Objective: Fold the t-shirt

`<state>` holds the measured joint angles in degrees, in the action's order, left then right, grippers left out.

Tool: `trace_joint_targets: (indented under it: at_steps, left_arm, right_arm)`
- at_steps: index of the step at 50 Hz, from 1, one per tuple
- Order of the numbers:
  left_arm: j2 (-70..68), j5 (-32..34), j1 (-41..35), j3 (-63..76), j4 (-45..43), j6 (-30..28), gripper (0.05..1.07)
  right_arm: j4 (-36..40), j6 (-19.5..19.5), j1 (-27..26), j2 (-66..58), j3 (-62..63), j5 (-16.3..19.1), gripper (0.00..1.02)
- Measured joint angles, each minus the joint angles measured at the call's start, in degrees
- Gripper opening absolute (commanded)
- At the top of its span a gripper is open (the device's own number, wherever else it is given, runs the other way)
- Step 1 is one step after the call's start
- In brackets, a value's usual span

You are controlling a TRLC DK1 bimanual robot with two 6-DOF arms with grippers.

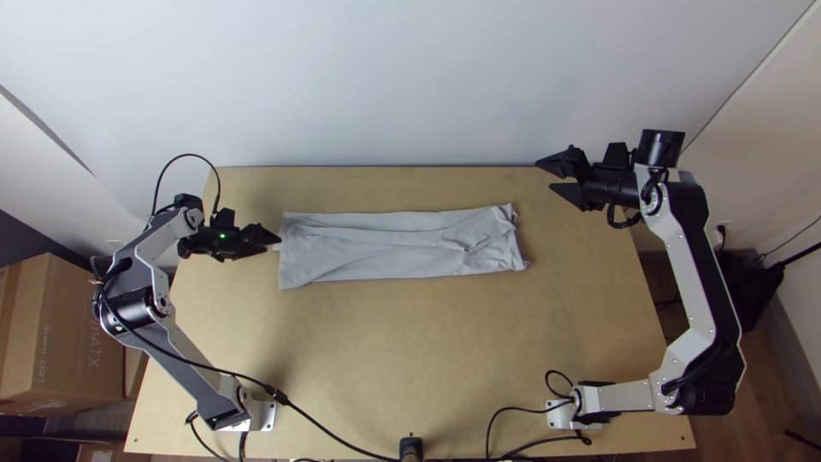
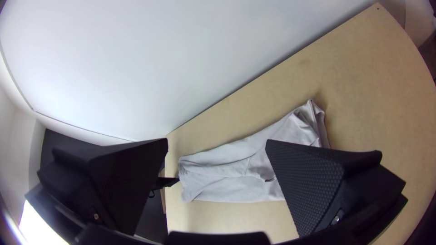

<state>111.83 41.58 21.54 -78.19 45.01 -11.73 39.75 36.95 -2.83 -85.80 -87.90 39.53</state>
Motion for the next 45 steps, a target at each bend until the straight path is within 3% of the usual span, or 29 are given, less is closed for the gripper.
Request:
trace_joint_targets:
  at_steps: [11,24,25,27,29,32,33,45]
  left_arm:
    - [0.3,0.3,-5.3,0.4,-3.0,0.9,1.02]
    - [-0.4,-1.2,-16.0,2.8,-13.5,9.2,1.01]
    - [-0.5,-1.7,-16.6,2.9,-14.1,9.9,0.99]
    - [-0.8,-3.0,-17.6,3.2,-15.2,11.1,0.82]
    - [-1.4,-4.9,-18.7,3.8,-16.4,11.9,0.54]
    - [-2.2,-7.8,-19.8,5.2,-19.0,13.7,0.05]
    - [-2.3,-8.5,-20.1,5.7,-20.0,14.3,0.09]
    - [-3.7,-9.6,-19.5,9.4,-22.6,16.4,0.08]
  right_arm:
    - [0.2,0.2,0.6,1.0,0.7,0.0,0.99]
    - [0.2,0.8,1.3,1.9,0.7,0.0,0.99]
    - [0.1,0.8,1.3,2.1,0.8,0.0,0.99]
    - [0.2,0.8,1.3,2.4,1.2,0.0,0.99]
    - [0.2,0.8,1.3,2.8,1.6,0.0,0.99]
    - [0.2,0.8,1.3,3.4,2.2,0.0,0.99]
    - [0.2,0.8,1.3,3.5,2.4,0.0,0.99]
    - [0.2,0.8,1.3,4.8,4.0,0.0,0.99]
